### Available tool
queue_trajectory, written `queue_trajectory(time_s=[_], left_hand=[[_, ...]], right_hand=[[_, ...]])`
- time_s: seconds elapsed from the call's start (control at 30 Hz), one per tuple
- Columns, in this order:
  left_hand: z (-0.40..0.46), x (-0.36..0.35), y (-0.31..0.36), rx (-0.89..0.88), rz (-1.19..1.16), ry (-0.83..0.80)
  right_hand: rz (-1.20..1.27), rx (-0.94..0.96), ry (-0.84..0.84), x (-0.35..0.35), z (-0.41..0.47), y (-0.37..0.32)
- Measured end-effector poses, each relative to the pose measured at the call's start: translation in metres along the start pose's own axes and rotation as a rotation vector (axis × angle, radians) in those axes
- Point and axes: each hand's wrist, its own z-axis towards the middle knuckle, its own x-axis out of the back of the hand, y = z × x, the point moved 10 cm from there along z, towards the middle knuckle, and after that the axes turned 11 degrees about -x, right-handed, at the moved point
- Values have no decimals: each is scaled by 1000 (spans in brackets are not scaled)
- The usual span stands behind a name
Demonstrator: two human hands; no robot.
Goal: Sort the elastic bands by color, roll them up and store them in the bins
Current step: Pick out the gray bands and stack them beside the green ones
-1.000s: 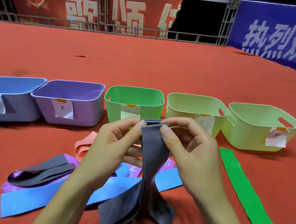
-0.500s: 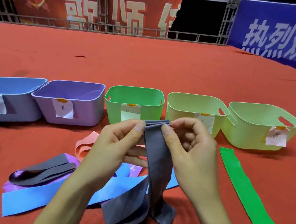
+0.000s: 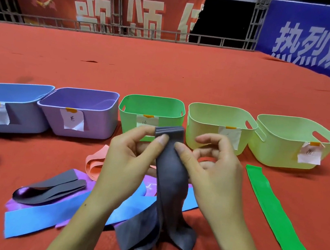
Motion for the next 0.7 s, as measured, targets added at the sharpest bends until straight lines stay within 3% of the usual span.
queue_trajectory(time_s=[0.1,0.27,0.33,0.53,0.7], left_hand=[[5,21,5,-18,-10,99],[12,53,8,-39,-42,210],[14,62,12,-58,-82,244],[15,88,24,-103,-106,334],[16,94,10,-37,-11,294]], right_hand=[[-106,-36,-102,-16,3,14],[-65,-146,-519,-74,-20,39],[-71,-154,-613,-88,-34,41],[-155,-103,-681,-103,-57,33],[-286,-143,-676,-113,-60,52]])
